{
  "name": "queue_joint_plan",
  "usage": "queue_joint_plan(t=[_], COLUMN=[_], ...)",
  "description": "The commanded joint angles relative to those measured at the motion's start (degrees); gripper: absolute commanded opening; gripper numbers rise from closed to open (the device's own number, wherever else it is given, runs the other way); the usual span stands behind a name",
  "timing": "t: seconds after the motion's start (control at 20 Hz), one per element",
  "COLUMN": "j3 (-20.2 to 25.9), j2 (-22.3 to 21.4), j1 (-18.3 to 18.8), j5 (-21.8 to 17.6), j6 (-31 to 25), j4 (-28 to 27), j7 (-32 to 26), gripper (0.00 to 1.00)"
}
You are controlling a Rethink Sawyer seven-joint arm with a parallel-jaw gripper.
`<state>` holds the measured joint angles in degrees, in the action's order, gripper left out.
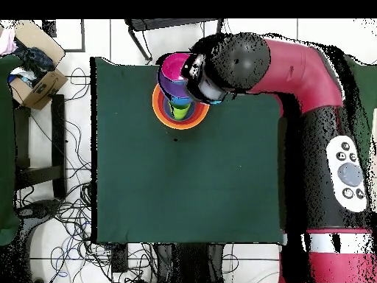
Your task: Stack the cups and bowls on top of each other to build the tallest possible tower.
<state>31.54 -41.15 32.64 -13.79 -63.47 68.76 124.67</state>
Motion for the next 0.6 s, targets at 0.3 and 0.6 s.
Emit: queue_joint_plan(t=[0.3, 0.6], j3=[-3.84, -4.47], j2=[1.12, 3.59], j1=[-5.22, -7.26], j5=[0.27, -0.2], j6=[-5.24, -7.02], j4=[-3.04, -7.28], j7=[5.7, 6.02], gripper=[0.0, 0.0])
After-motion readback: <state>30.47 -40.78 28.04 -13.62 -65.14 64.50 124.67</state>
